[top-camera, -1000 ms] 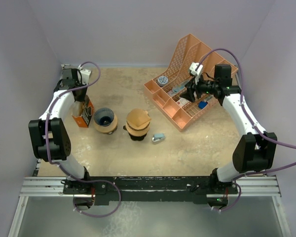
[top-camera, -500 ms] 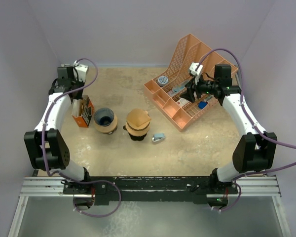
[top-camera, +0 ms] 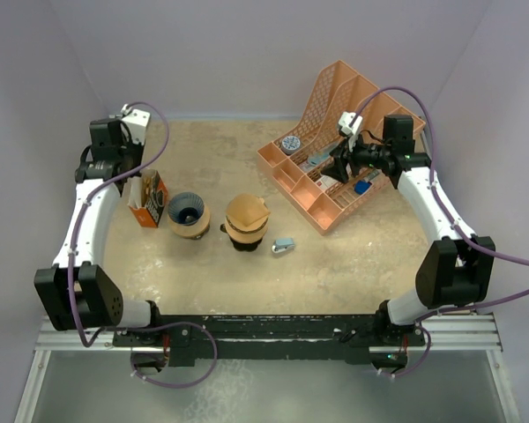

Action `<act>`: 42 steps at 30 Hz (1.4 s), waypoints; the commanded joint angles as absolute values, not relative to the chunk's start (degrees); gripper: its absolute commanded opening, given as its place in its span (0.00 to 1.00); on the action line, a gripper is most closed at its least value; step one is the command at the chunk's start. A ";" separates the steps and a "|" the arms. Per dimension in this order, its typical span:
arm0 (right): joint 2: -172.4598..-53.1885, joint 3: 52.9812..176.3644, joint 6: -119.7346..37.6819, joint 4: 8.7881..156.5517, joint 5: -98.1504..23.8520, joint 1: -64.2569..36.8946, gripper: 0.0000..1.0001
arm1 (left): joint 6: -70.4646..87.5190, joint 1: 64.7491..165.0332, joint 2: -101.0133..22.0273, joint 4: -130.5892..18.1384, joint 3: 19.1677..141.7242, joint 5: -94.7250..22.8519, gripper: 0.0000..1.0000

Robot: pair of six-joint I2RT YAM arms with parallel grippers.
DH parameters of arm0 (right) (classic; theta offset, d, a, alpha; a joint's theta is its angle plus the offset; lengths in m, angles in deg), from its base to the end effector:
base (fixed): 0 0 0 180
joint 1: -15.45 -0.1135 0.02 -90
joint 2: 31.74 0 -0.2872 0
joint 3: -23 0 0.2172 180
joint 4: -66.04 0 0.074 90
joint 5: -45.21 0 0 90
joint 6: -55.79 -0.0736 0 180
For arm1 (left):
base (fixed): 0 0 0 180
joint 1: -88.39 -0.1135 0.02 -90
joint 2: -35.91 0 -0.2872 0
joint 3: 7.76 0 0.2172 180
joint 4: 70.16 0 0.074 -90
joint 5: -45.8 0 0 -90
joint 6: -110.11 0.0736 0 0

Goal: Place the coffee filter in the dripper
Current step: Pick up the coffee filter from the coffee filter holder.

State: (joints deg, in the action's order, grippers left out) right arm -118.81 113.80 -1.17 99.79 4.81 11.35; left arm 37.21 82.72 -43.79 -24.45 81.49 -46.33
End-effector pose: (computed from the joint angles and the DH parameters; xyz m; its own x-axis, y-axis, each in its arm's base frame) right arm 0.3226 0.0793 0.3536 -0.0345 -0.3567 -0.9336 -0.8623 0.4829 -0.1527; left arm 0.3002 0.0326 0.3450 -0.5990 0.2358 -0.7652 0.0497 0.9648 0.2584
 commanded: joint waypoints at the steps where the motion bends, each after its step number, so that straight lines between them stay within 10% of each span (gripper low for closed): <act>1: -118.46 115.65 -0.20 99.52 8.20 11.49 0.64 | 38.38 82.16 -39.49 -23.09 83.24 -44.27 0.00; 20: -118.89 115.46 0.03 99.57 7.77 11.49 0.64 | 39.96 82.16 -42.68 -22.13 81.57 -44.82 0.00; 42: -119.97 115.62 0.25 100.16 7.92 11.49 0.64 | 43.14 82.15 -46.88 -23.21 85.52 -53.57 0.29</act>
State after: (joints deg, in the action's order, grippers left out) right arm -119.95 113.80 -0.56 99.83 5.93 11.35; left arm 42.24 82.65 -47.31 -20.63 82.45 -51.01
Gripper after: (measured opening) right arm 0.638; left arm 0.285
